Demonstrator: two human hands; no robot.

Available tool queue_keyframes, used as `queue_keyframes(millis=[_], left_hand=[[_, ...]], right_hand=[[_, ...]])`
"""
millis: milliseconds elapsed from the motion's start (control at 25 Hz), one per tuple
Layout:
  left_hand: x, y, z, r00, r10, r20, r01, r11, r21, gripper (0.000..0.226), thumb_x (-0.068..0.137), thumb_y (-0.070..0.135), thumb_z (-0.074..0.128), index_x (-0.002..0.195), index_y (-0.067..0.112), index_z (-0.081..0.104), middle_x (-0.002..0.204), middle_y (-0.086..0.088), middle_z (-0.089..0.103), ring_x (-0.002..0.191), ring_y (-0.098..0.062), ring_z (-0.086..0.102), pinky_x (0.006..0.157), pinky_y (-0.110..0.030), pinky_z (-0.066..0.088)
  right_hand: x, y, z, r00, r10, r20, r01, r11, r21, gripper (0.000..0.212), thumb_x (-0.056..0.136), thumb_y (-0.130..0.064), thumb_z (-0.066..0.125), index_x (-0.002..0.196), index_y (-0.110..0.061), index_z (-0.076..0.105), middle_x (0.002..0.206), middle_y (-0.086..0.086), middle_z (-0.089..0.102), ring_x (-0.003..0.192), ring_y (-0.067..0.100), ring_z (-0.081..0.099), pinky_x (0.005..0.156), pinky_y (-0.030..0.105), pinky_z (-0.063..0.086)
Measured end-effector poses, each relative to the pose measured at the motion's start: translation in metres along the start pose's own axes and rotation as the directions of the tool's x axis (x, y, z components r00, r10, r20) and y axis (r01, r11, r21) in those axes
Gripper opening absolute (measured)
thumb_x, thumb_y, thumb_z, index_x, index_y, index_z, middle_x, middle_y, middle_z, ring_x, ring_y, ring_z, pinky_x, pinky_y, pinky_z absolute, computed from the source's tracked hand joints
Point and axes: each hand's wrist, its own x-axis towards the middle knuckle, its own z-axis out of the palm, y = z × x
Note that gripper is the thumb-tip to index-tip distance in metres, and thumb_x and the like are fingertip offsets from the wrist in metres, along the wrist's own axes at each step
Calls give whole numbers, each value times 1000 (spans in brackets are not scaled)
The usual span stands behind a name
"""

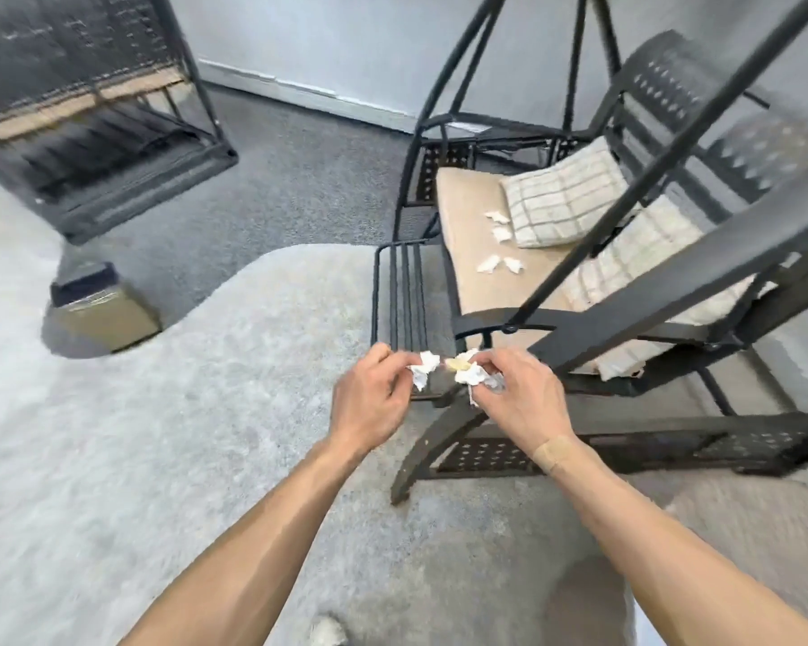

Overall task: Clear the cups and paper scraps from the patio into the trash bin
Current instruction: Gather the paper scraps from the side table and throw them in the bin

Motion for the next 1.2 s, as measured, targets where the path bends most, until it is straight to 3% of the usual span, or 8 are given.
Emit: queue_keyframes(millis=[160, 280, 560, 720, 960, 1200], left_hand=[[-34, -103, -93, 969, -198, -149, 211, 975, 75, 24, 89, 20, 54, 101, 32, 71, 78, 14, 48, 69, -8, 54, 55, -23, 33], [-60, -162, -149, 919, -306, -249, 340, 935, 105, 25, 87, 23, 53, 100, 34, 71, 75, 16, 44, 65, -4, 48, 52, -20, 31], [-117, -265, -240, 813, -440, -382, 518, 845, 130, 21, 93, 24, 56, 105, 32, 70, 78, 15, 46, 59, 0, 46, 47, -18, 27], [-132, -300, -262, 766, -482, -426, 578, 807, 126, 20, 92, 20, 59, 105, 30, 71, 81, 16, 48, 57, 3, 43, 46, -14, 25], [-123, -351, -279, 713, -532, -456, 638, 762, 109, 19, 91, 18, 62, 104, 28, 72, 88, 14, 57, 60, 7, 43, 47, -13, 26], [-70, -410, -303, 671, -571, -473, 686, 720, 104, 20, 93, 21, 59, 106, 31, 71, 89, 14, 58, 68, -4, 54, 48, -19, 35]], right_hand=[[38, -110, 70, 974, -209, 84, 204, 977, 60, 20, 75, -22, 68, 94, -24, 64, 90, -9, 62, 86, 14, 58, 65, 30, 44], [54, -185, 115, 935, -330, 127, 315, 940, 129, 22, 75, -18, 70, 96, -22, 66, 92, -7, 63, 86, 15, 59, 66, 30, 45], [71, -321, 199, 856, -473, 208, 437, 878, 196, 21, 80, -20, 67, 100, -25, 66, 92, -11, 61, 79, 7, 53, 66, 25, 40], [77, -360, 234, 809, -513, 287, 455, 855, 248, 21, 81, -19, 66, 102, -26, 66, 96, -11, 61, 84, 11, 57, 72, 34, 51], [115, -399, 289, 766, -552, 328, 485, 832, 268, 22, 81, -22, 66, 101, -30, 65, 94, -13, 60, 83, 8, 53, 70, 30, 47], [187, -435, 339, 718, -605, 343, 517, 794, 319, 21, 80, -22, 67, 100, -29, 65, 92, -14, 60, 82, 8, 56, 69, 28, 48]])
